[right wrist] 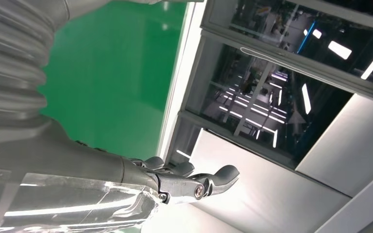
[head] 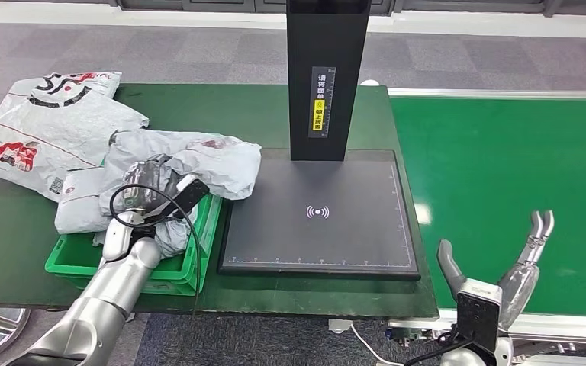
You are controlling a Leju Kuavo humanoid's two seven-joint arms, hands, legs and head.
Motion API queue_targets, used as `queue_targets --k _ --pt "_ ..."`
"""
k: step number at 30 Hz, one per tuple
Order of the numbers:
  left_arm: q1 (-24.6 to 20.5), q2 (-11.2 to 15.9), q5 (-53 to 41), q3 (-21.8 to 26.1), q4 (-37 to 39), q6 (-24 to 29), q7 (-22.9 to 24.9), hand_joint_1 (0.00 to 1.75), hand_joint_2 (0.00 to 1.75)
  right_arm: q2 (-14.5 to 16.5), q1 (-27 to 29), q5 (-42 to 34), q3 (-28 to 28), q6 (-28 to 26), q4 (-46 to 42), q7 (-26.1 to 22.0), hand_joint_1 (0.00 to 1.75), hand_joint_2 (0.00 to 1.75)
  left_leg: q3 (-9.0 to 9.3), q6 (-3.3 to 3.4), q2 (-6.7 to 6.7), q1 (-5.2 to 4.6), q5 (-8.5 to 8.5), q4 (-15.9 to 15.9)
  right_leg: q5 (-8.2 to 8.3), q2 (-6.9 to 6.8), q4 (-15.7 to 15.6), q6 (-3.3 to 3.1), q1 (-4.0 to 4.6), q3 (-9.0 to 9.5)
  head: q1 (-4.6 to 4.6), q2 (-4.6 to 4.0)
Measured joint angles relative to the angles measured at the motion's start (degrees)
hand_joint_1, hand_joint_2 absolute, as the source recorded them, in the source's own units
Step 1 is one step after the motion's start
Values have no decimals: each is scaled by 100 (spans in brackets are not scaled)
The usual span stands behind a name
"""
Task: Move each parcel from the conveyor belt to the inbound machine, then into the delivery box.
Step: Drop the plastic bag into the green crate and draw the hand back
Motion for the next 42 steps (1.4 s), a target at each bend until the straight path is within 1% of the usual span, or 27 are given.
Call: queue_targets --k 6,10,13,17,19,21,23,29,34,38,42 --pt "126 141 -90 547 -38 -2 50 175 175 0 37 -22 -75 80 -37 0 0 175 50 -11 -2 -2 -11 -12 -18 -2 0 -20 -1 49 0 0" --pt "233 177 -293 844 -78 -9 359 175 175 1 56 10 -77 122 -39 -3 0 175 55 -20 -1 -3 -21 -25 -28 -3 0 -26 -3 80 0 1" --pt "315 181 -375 1078 -80 -85 534 175 175 4 57 91 -78 184 -60 21 0 175 72 -26 -1 -7 -30 -35 -43 -4 -1 -30 -6 103 -1 -1" --pt "459 173 -410 1250 -79 -301 544 173 175 28 63 217 -87 269 -115 66 0 175 116 -37 -5 -8 -11 -37 -38 -13 3 -42 -1 101 -1 1" --pt "469 164 -483 1304 -80 -442 580 115 175 52 71 268 -96 312 -152 71 0 175 118 -38 -7 -8 -7 -42 -36 -15 5 -46 0 102 0 1" --pt "470 158 -569 1339 -73 -595 640 29 175 78 81 307 -109 355 -182 69 0 175 119 -42 -7 -8 -10 -45 -37 -15 5 -47 -1 102 0 1" --pt "464 147 -633 1363 -50 -743 686 0 175 107 87 342 -135 383 -210 62 0 175 122 -45 -7 -8 -12 -47 -38 -14 5 -48 -1 102 0 0" --pt "396 109 -723 1430 46 -1175 728 0 175 176 90 405 -193 433 -298 55 0 175 124 -45 -7 -8 -12 -50 -42 -15 5 -50 -4 106 0 1" --pt "322 85 -895 1432 156 -1517 920 0 175 233 90 474 -244 494 -343 60 0 175 113 -41 -7 -8 -18 -51 -47 -16 5 -47 -5 119 0 0" --pt "273 76 -988 1432 243 -1671 1009 0 175 266 89 498 -259 504 -368 65 0 175 110 -36 -7 -8 -27 -51 -58 -17 4 -46 -8 134 0 0" --pt "262 76 -1001 1432 276 -1708 1007 0 175 257 89 329 -262 452 -354 -19 0 175 119 -33 -9 -10 -34 -51 -67 -20 4 -45 -11 150 0 1"
